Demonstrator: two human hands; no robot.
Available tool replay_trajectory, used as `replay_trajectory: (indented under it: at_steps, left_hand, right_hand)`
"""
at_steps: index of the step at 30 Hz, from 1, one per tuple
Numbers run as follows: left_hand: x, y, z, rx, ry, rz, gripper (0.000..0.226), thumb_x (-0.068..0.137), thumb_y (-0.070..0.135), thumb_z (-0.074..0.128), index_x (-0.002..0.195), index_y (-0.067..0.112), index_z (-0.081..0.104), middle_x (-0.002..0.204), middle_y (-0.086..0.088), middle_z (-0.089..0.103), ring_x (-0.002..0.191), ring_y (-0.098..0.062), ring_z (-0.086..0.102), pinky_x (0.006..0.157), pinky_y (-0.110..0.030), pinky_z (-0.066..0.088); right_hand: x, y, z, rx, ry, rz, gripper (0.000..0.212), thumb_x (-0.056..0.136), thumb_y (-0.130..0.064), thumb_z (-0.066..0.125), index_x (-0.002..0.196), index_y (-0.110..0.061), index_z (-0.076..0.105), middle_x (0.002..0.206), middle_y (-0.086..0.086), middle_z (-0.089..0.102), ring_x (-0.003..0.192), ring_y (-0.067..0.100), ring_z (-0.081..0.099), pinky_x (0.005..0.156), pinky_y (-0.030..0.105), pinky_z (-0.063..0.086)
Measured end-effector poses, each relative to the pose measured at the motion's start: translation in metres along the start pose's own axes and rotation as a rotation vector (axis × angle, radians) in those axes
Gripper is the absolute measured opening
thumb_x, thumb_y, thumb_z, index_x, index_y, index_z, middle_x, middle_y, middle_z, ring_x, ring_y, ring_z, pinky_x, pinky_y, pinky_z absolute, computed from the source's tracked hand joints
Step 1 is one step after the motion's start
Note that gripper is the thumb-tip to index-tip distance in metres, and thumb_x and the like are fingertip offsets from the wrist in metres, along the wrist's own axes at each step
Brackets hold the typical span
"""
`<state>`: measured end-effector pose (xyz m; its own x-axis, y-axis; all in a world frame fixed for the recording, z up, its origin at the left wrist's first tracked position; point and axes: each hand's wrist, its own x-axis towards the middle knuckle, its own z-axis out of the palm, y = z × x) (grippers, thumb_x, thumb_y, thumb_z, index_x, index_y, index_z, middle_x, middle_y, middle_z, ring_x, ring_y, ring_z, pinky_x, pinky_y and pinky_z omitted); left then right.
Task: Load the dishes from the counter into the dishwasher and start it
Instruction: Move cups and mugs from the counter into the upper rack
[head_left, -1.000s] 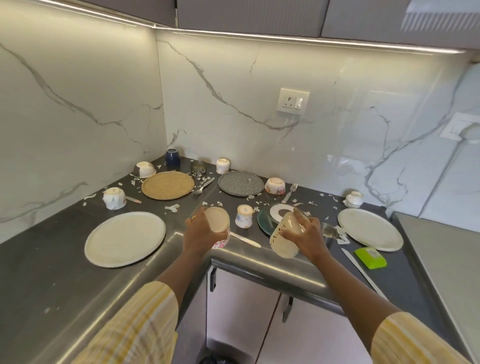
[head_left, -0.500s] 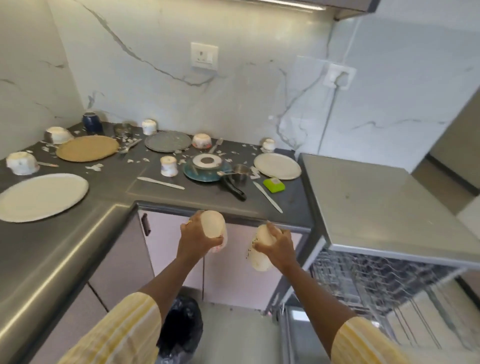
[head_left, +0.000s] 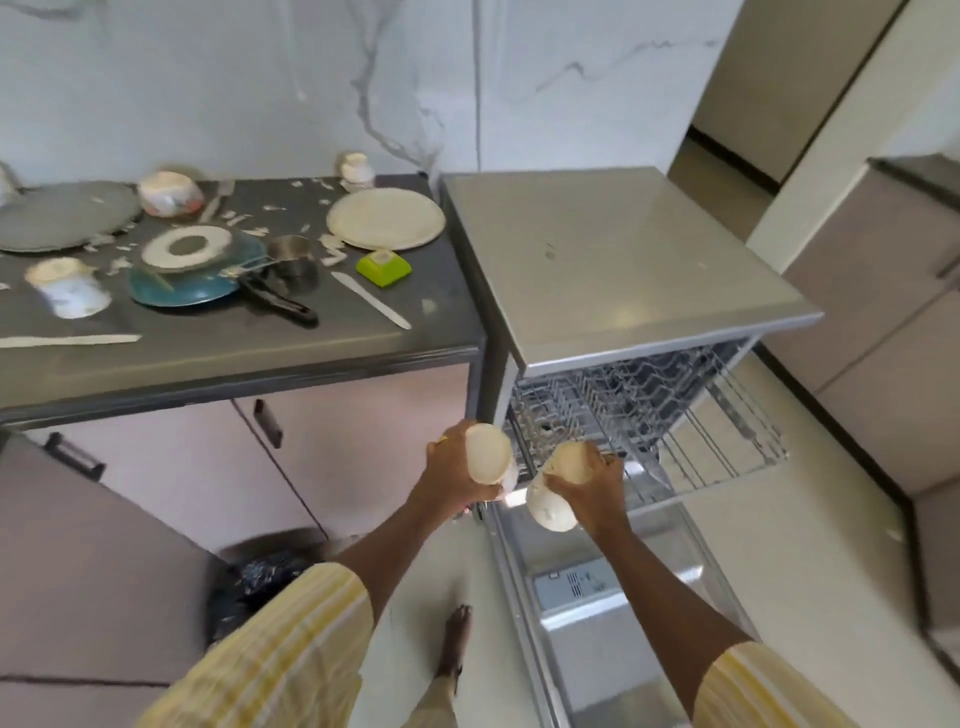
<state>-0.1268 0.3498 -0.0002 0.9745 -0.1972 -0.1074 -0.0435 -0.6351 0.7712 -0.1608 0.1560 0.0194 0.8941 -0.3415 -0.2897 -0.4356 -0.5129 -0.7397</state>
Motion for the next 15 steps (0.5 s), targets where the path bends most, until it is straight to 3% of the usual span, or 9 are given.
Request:
replay_trajectory:
  at_steps: [3, 5, 10, 15]
  left_hand:
    - [0.039, 0.011, 0.037, -0.001, -0.113, 0.041, 0.096, 0.056, 0.031, 0.087, 0.136, 0.014, 0.036, 0.136, -0.003, 0.044, 0.125, -0.022, 0.040, 0.102, -0.026, 0.025]
    - [0.071, 0.018, 0.060, 0.012, -0.162, 0.050, 0.099, 0.054, 0.035, 0.087, 0.136, 0.018, 0.034, 0.135, -0.003, 0.045, 0.125, -0.023, 0.041, 0.106, -0.034, 0.029]
    - [0.150, 0.033, 0.111, 0.041, -0.267, 0.071, 0.100, 0.056, 0.031, 0.087, 0.136, 0.016, 0.030, 0.134, -0.006, 0.044, 0.124, -0.024, 0.040, 0.102, -0.036, 0.033]
    - [0.208, 0.025, 0.147, 0.221, -0.339, 0.131, 0.107, 0.052, 0.035, 0.089, 0.138, 0.011, 0.031, 0.131, -0.011, 0.049, 0.118, -0.027, 0.047, 0.099, -0.040, 0.041]
  right_hand:
    - [0.026, 0.029, -0.020, -0.005, 0.108, 0.080, 0.088, 0.072, -0.025, 0.079, 0.144, -0.010, 0.030, 0.134, 0.022, 0.033, 0.122, 0.036, 0.040, 0.101, 0.040, 0.037]
    - [0.045, 0.043, -0.031, 0.016, 0.177, 0.132, 0.089, 0.070, -0.023, 0.080, 0.144, -0.010, 0.032, 0.132, 0.022, 0.035, 0.120, 0.036, 0.041, 0.101, 0.041, 0.037]
    - [0.095, 0.070, -0.040, 0.073, 0.264, 0.234, 0.089, 0.069, -0.019, 0.081, 0.144, -0.011, 0.032, 0.134, 0.020, 0.035, 0.121, 0.035, 0.041, 0.099, 0.038, 0.039]
    - [0.125, 0.083, -0.019, 0.109, 0.291, 0.307, 0.094, 0.068, -0.019, 0.082, 0.144, -0.006, 0.028, 0.135, 0.019, 0.034, 0.121, 0.033, 0.042, 0.098, 0.038, 0.040]
